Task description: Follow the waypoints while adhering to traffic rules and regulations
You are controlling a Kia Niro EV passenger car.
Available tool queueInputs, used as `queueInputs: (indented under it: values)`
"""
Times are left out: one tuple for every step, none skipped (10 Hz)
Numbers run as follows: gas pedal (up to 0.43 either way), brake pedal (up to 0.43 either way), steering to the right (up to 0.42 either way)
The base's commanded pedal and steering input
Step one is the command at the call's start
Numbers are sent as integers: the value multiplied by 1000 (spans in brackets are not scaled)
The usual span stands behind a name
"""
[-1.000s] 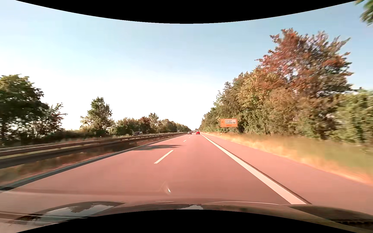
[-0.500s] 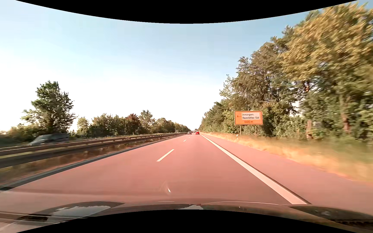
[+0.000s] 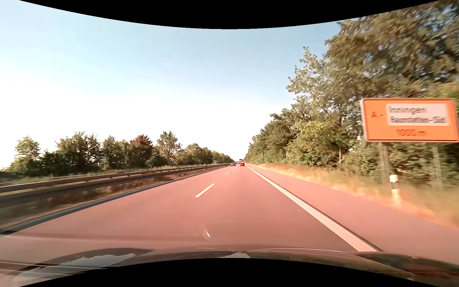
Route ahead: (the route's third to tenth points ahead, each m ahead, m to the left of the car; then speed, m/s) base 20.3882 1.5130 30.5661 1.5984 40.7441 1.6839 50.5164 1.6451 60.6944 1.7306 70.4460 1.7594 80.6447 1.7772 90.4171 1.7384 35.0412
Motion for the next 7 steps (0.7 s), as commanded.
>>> queueInputs:
  values:
    - [339,6,-3]
    - [339,6,-3]
    - [339,0,-3]
    - [339,6,-3]
    - [339,6,-3]
    - [339,6,-3]
    - [339,6,-1]
